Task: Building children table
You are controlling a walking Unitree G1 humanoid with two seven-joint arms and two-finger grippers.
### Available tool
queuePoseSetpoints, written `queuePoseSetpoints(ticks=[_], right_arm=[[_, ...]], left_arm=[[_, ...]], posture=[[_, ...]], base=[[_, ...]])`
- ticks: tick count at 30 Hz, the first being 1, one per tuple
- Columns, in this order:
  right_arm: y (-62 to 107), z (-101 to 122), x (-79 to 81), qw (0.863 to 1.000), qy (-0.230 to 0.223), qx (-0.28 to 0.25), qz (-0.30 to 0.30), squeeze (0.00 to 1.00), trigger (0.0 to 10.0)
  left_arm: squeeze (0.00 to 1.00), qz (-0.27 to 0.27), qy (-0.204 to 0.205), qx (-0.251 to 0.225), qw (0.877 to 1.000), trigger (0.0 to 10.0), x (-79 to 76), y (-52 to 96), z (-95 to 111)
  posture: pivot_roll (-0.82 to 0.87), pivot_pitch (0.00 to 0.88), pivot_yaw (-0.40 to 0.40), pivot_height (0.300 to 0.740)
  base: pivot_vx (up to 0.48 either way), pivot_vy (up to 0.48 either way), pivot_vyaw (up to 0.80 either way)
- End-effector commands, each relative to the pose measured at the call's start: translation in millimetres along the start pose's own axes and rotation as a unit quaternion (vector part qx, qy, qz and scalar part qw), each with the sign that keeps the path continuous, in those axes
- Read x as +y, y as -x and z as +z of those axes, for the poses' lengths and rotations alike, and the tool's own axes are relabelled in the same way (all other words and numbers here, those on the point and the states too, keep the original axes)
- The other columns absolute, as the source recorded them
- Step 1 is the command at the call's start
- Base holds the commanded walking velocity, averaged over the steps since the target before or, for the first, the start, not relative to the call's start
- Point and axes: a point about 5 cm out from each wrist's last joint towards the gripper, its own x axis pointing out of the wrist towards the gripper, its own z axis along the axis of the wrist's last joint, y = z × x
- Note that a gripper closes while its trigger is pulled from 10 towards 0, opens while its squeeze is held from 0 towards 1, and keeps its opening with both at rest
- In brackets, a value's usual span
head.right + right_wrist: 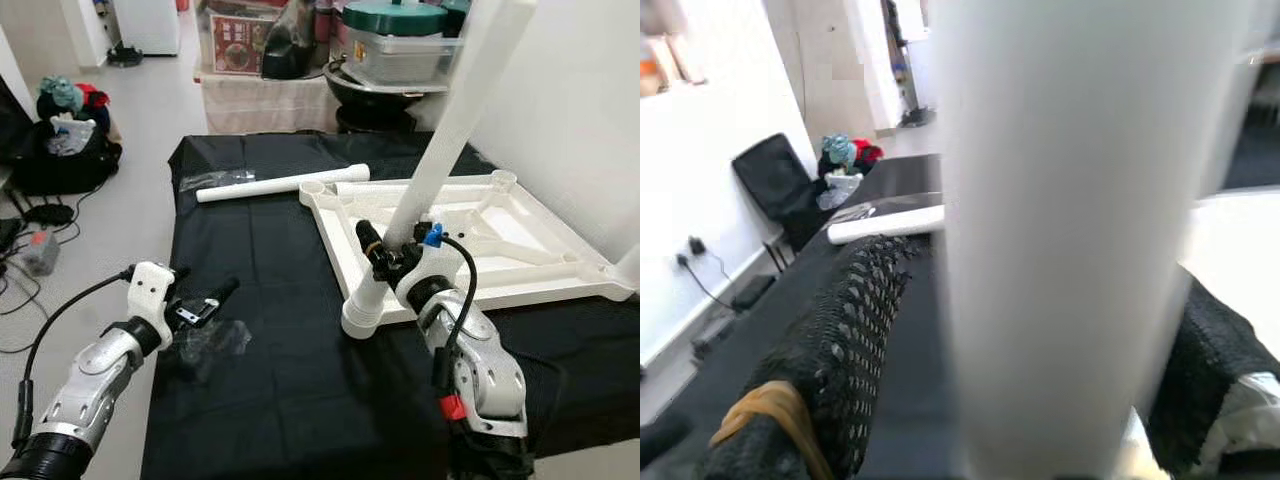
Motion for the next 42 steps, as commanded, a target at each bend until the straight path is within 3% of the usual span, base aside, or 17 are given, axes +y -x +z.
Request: queuePoseSetpoints(ticks=[1, 7, 9, 10, 11, 12, 16, 17, 19, 20, 29, 30, 31, 32, 35, 36, 42], right_arm=[[-1.3, 17.6, -3.2, 0.998, 0.022, -0.028, 0.052, 0.0, 10.0], [-4.6, 29.0, 9.2, 0.989, 0.034, -0.043, 0.137, 0.0, 10.0], [-4.6, 29.0, 9.2, 0.989, 0.034, -0.043, 0.137, 0.0, 10.0], [-6.4, 29.9, 15.3, 0.985, 0.037, -0.045, 0.164, 0.0, 9.2], [-6.4, 29.9, 15.3, 0.985, 0.037, -0.045, 0.164, 0.0, 9.2], [-9.8, 29.7, 18.5, 0.982, 0.039, -0.044, 0.178, 0.0, 8.2], [-14.4, 28.7, 19.1, 0.981, 0.039, -0.041, 0.187, 0.0, 8.3], [-15.5, 28.4, 18.3, 0.98, 0.038, -0.041, 0.189, 0.0, 9.1], [-15.5, 28.4, 18.3, 0.98, 0.038, -0.041, 0.189, 0.0, 9.1], [-19.0, 28.7, 17.2, 0.979, 0.039, -0.04, 0.194, 0.0, 10.0], [-33.4, 26.2, 14.8, 0.979, 0.043, -0.039, 0.195, 0.0, 10.0], [-36.8, 24.8, 14.5, 0.979, 0.041, -0.04, 0.193, 0.0, 5.8], [-36.8, 24.8, 14.5, 0.979, 0.041, -0.04, 0.193, 0.0, 5.8], [-38.5, 23.8, 13.6, 0.98, 0.041, -0.043, 0.188, 0.0, 2.8], [-39.1, 23.2, 13.1, 0.981, 0.041, -0.045, 0.185, 0.0, 2.8], [-38.9, 22.4, 12.0, 0.981, 0.039, -0.046, 0.182, 0.0, 0.0], [-34.9, 20.6, 8.2, 0.984, 0.027, -0.058, 0.165, 0.0, 0.0]], left_arm=[[0.0, -0.002, -0.004, 0.005, 1.0, 10.0, 0.5, 0.8, -2.4], [0.0, -0.004, -0.004, 0.004, 1.0, 10.0, 0.0, -0.1, -1.6], [0.0, -0.004, -0.004, 0.004, 1.0, 10.0, 0.0, -0.1, -1.6], [0.0, -0.006, -0.004, 0.003, 1.0, 10.0, -0.6, -0.6, -1.4], [0.0, -0.006, -0.004, 0.003, 1.0, 10.0, -0.6, -0.6, -1.4], [0.0, -0.007, -0.004, 0.003, 1.0, 10.0, -1.6, -1.1, -1.4], [0.0, -0.007, -0.003, 0.003, 1.0, 10.0, -2.5, -1.4, -1.5], [0.0, -0.007, -0.003, 0.003, 1.0, 10.0, -2.8, -1.4, -1.7], [0.0, -0.007, -0.003, 0.003, 1.0, 10.0, -2.8, -1.4, -1.7], [0.0, -0.008, -0.002, 0.003, 1.0, 10.0, -3.5, -1.1, -2.6], [0.0, -0.009, 0.0, 0.005, 1.0, 10.0, -5.1, -1.4, -4.1], [0.0, -0.009, -0.001, 0.005, 1.0, 10.0, -4.8, -1.2, -4.3], [0.0, -0.009, -0.001, 0.005, 1.0, 10.0, -4.8, -1.2, -4.3], [0.0, -0.008, -0.002, 0.006, 1.0, 10.0, -4.1, -0.4, -4.7], [0.0, -0.007, -0.002, 0.006, 1.0, 10.0, -3.6, 0.2, -5.0], [0.0, -0.007, -0.003, 0.007, 1.0, 10.0, -3.5, 0.7, -5.4], [0.0, -0.011, -0.003, 0.006, 1.0, 10.0, -5.7, -1.2, -5.2]], posture=[[0.06, 0.0, -0.089, 0.74], [0.06, 0.0, -0.088, 0.74], [0.06, 0.0, -0.088, 0.74], [0.06, 0.0, -0.09, 0.74], [0.06, 0.0, -0.09, 0.74], [0.07, 0.0, -0.098, 0.74], [0.07, 0.0, -0.102, 0.74], [0.07, 0.0, -0.102, 0.74], [0.07, 0.0, -0.102, 0.74], [0.07, 0.0, -0.105, 0.74], [0.09, 0.0, -0.113, 0.74], [0.09, 0.0, -0.114, 0.74], [0.09, 0.0, -0.114, 0.74], [0.09, 0.0, -0.113, 0.74], [0.09, 0.0, -0.113, 0.74], [0.09, 0.0, -0.109, 0.74], [0.08, 0.0, -0.101, 0.74]], base=[[0.0, 0.0, 0.0], [0.0, 0.0, 0.0], [0.0, 0.0, 0.0], [0.0, 0.0, 0.0], [0.0, 0.0, 0.0], [0.0, 0.0, 0.0], [0.0, 0.0, 0.0], [0.0, 0.0, 0.0], [0.0, 0.0, 0.0], [0.0, 0.0, 0.0], [0.0, 0.0, 0.0], [0.0, 0.0, 0.0], [0.0, 0.0, 0.0], [0.0, 0.0, 0.0], [0.0, 0.0, 0.0], [0.0, 0.0, 0.0], [0.0, 0.0, 0.0]])
